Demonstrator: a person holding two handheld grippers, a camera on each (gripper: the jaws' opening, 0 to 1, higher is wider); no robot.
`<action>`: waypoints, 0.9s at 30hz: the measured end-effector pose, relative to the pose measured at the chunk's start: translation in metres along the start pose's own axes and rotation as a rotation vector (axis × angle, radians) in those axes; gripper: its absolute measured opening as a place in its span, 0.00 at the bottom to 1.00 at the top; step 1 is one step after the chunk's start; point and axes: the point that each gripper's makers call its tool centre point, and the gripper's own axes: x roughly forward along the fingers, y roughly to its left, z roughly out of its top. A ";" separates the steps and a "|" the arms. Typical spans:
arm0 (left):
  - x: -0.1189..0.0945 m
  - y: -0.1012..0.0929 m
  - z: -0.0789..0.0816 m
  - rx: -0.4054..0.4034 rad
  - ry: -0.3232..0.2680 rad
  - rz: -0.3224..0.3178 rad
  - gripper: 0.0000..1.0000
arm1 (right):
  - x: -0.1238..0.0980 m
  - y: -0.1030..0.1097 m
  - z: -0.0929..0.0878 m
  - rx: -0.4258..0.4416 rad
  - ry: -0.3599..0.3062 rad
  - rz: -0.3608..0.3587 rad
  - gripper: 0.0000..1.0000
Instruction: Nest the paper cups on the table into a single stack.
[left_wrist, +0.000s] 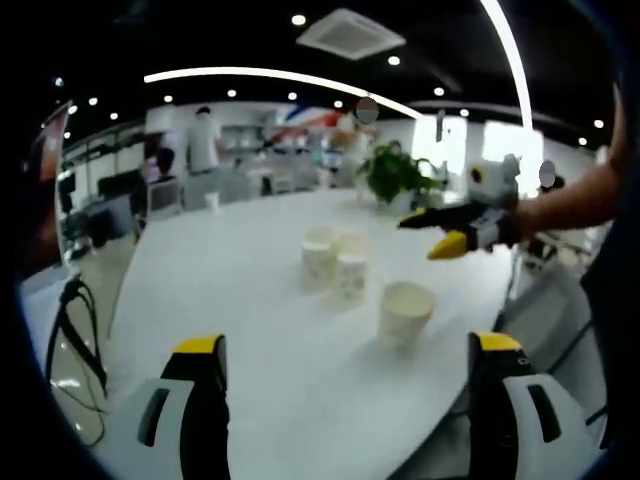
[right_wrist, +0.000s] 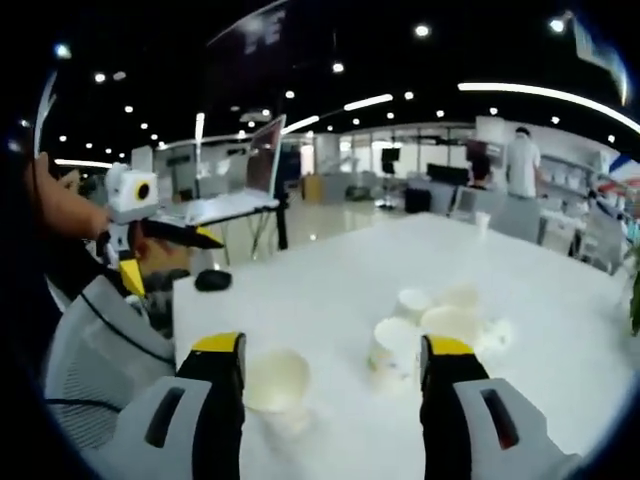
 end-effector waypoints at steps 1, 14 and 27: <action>0.001 0.001 0.002 0.001 -0.005 0.002 1.00 | -0.003 -0.002 0.000 0.000 -0.003 -0.006 0.73; 0.010 0.010 0.016 0.009 -0.030 0.016 1.00 | -0.043 -0.038 -0.018 0.063 0.008 -0.113 0.84; 0.008 0.019 0.020 0.002 -0.051 0.050 1.00 | -0.077 -0.059 -0.036 0.091 0.019 -0.165 1.00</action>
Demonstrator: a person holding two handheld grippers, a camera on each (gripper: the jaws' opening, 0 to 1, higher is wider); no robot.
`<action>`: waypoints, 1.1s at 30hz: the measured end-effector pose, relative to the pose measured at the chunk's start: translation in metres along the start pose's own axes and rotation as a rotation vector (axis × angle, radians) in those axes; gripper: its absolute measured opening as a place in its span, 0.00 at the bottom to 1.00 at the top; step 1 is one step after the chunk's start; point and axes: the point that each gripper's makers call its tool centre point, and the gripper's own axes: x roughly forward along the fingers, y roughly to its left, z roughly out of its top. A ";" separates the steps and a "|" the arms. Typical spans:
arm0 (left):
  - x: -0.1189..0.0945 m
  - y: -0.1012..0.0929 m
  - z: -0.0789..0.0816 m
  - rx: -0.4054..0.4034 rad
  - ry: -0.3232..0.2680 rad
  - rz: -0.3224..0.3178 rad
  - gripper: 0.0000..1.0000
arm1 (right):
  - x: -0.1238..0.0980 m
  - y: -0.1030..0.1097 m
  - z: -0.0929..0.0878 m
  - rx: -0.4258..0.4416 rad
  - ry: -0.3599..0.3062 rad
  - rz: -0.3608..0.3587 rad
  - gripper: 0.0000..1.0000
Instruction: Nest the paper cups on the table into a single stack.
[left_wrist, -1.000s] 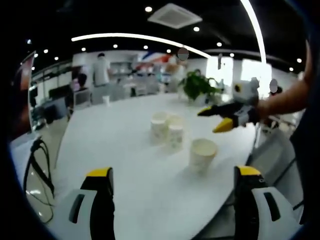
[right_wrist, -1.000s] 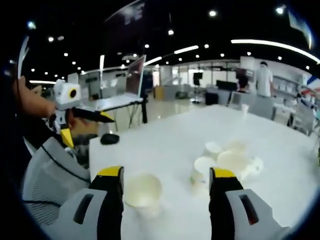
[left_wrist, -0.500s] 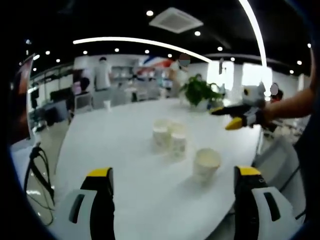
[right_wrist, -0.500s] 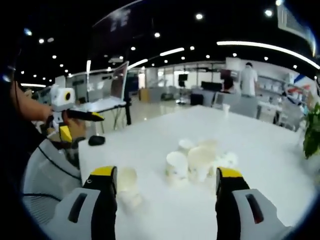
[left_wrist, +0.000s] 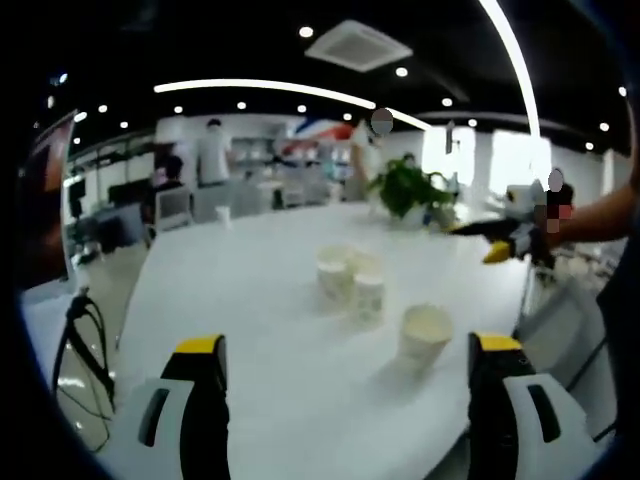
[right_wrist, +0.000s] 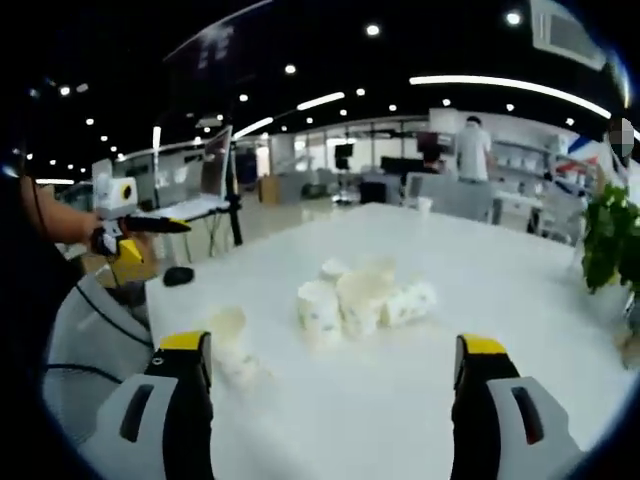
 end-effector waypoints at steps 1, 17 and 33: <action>0.000 0.001 0.000 0.001 0.000 0.003 1.00 | -0.002 -0.001 -0.002 -0.002 0.000 0.003 1.00; -0.003 0.005 -0.008 -0.010 0.024 0.014 1.00 | -0.006 -0.009 -0.008 -0.011 0.002 -0.002 1.00; -0.004 0.006 -0.010 -0.003 0.051 0.010 1.00 | 0.002 -0.045 -0.010 0.003 0.021 -0.013 1.00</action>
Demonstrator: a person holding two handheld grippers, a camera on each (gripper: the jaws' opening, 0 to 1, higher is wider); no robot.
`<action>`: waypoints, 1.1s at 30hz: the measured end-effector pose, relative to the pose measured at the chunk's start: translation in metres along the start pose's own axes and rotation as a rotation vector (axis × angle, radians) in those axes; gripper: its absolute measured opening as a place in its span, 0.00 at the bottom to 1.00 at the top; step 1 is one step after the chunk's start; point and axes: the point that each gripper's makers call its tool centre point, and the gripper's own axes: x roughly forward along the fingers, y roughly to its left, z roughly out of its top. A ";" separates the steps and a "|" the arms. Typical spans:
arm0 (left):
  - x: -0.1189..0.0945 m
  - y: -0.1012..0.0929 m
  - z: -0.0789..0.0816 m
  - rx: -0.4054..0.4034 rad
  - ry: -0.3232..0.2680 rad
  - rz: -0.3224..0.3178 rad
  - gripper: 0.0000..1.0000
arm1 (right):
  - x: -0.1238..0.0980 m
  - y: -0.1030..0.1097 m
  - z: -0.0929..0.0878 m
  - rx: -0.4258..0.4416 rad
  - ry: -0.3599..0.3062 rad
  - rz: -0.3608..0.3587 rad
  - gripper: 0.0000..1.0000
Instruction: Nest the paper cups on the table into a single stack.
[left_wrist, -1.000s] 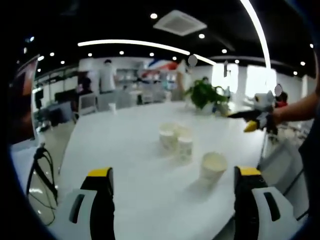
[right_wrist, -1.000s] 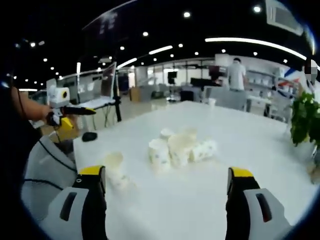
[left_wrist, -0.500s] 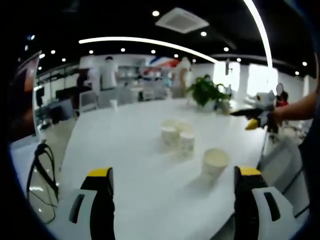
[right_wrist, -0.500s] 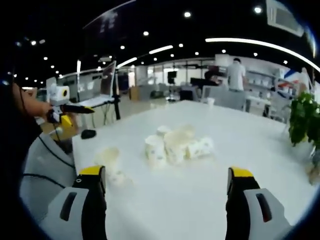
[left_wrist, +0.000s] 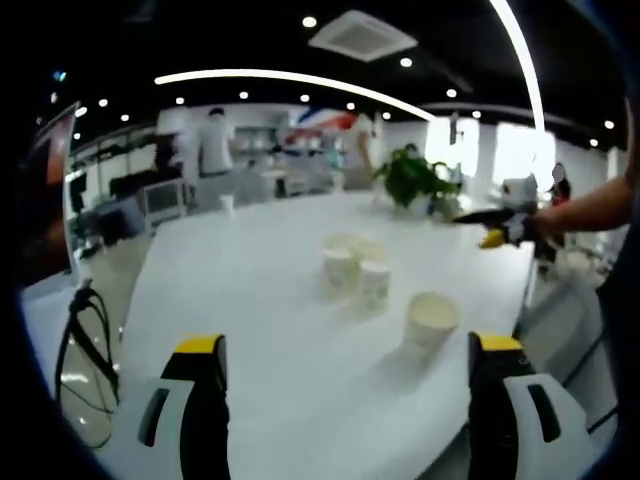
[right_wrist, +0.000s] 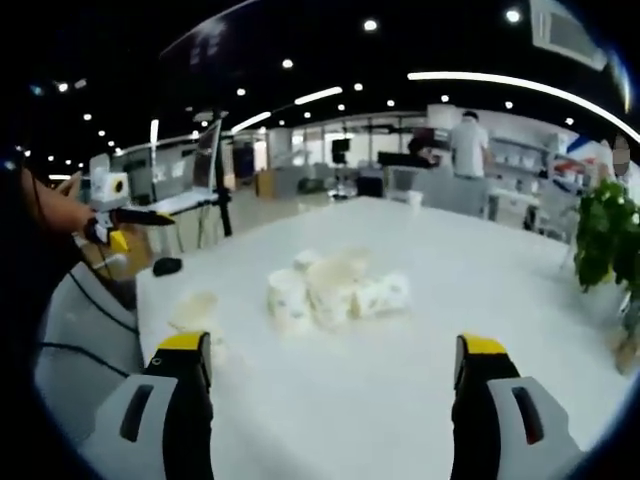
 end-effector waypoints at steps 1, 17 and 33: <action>0.000 0.000 0.000 -0.007 0.000 0.005 1.00 | 0.001 -0.003 0.000 0.000 -0.001 -0.005 1.00; -0.011 0.011 0.000 -0.017 -0.029 0.073 1.00 | 0.017 -0.030 0.015 0.058 0.014 -0.025 1.00; -0.006 0.016 0.001 -0.041 -0.026 0.086 1.00 | 0.047 -0.049 0.028 0.057 0.028 -0.033 1.00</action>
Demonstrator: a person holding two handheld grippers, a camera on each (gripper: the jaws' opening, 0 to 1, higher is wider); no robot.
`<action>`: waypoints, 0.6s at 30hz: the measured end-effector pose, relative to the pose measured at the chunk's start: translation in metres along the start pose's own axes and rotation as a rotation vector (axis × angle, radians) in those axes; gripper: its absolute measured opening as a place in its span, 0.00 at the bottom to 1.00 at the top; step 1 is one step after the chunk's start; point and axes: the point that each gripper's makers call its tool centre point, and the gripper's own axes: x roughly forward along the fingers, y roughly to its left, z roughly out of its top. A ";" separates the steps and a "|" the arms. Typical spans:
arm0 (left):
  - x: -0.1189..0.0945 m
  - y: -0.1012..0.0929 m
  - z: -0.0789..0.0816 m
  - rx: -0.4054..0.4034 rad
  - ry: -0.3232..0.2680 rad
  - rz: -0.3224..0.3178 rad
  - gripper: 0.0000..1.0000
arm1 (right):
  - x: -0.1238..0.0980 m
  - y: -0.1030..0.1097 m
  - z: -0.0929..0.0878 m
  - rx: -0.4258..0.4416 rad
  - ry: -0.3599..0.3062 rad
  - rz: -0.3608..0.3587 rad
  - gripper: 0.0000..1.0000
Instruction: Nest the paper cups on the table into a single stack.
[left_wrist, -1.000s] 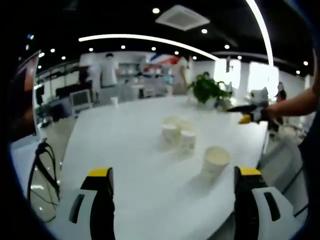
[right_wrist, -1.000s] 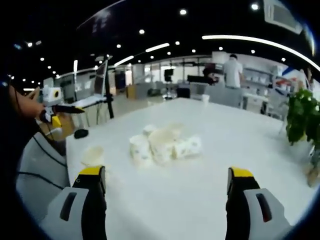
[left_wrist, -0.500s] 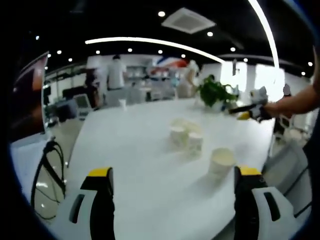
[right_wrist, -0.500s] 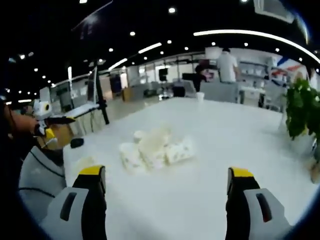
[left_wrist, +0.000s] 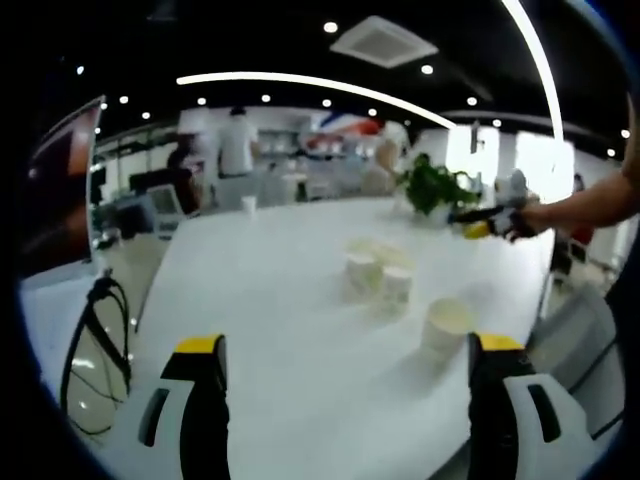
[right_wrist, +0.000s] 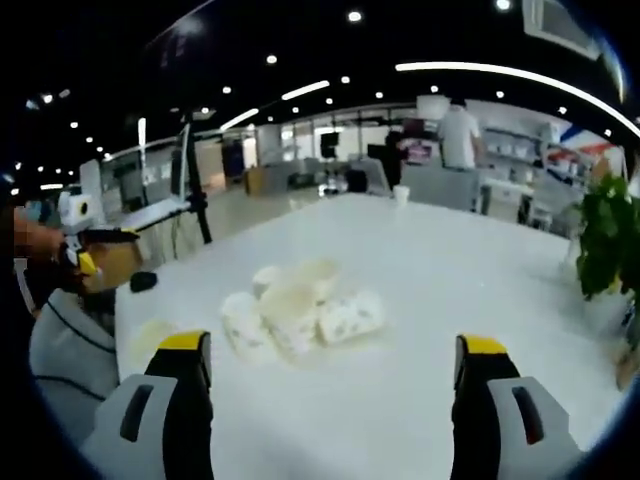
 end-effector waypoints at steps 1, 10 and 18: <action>0.000 0.000 0.000 -0.001 0.000 0.000 1.00 | 0.002 -0.002 0.002 0.043 0.000 -0.011 1.00; 0.003 -0.003 -0.008 -0.006 0.024 -0.009 1.00 | 0.024 -0.016 0.014 0.083 0.009 -0.030 0.99; 0.004 -0.001 -0.010 -0.011 0.023 -0.007 1.00 | 0.043 -0.022 0.019 0.093 0.025 -0.032 0.98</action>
